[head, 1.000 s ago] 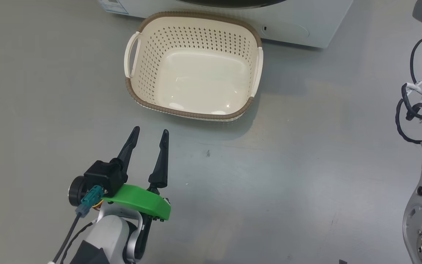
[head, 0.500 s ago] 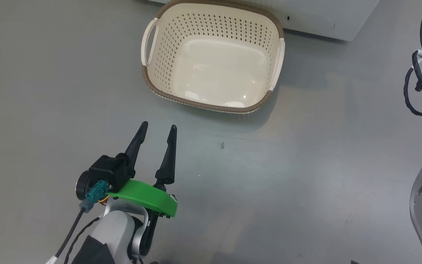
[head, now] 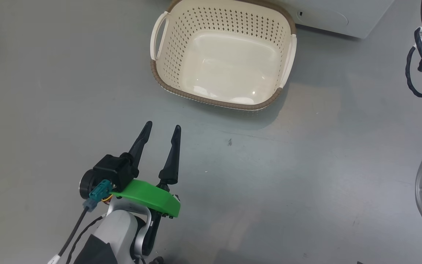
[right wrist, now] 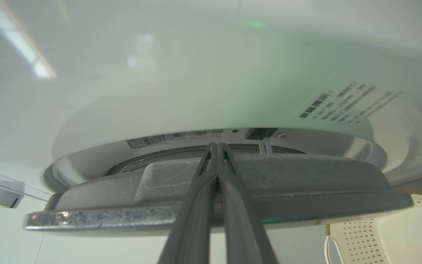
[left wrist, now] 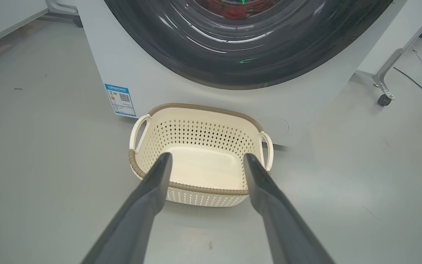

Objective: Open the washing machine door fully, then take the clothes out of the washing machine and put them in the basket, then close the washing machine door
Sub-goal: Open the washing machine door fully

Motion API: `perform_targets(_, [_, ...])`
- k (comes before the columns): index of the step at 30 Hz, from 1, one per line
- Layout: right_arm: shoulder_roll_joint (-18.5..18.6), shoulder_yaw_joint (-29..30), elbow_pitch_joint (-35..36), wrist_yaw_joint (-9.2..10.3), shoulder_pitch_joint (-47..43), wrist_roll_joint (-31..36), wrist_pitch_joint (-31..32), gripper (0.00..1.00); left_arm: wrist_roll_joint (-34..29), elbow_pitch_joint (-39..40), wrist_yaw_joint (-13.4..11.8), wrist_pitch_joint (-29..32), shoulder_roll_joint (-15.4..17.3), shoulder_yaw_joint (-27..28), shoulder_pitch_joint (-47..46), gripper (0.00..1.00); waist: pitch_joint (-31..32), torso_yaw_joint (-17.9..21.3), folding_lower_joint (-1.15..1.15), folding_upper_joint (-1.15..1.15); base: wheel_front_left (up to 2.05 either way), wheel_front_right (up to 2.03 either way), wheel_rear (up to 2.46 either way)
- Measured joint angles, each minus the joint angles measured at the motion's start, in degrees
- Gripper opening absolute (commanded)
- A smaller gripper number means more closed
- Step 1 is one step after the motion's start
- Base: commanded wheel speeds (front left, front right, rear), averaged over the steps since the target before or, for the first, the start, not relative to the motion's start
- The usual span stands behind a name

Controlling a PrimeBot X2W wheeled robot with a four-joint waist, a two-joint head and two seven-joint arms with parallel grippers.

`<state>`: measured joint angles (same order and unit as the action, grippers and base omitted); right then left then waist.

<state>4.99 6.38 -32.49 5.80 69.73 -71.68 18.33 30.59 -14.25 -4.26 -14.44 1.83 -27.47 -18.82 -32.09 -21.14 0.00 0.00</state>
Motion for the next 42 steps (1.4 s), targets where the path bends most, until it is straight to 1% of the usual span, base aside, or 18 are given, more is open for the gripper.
perform_targets(20, [1.3, -0.7, -5.6, 0.40, 4.8, -2.0, 4.9, 0.00, 0.0, 0.2, -0.1, 0.0, 0.0, -0.6, -0.3, 1.00, -1.1, -0.3, 0.00, 0.00, 0.00, 0.00, 0.00])
perform_targets(42, [2.7, -0.6, -9.9, 0.43, 7.4, -5.2, 12.9, 0.00, 0.0, 0.2, -0.1, 0.0, -0.1, -1.2, -1.0, 1.00, -1.5, 0.4, 0.00, 0.00, 0.00, 0.00, 0.00])
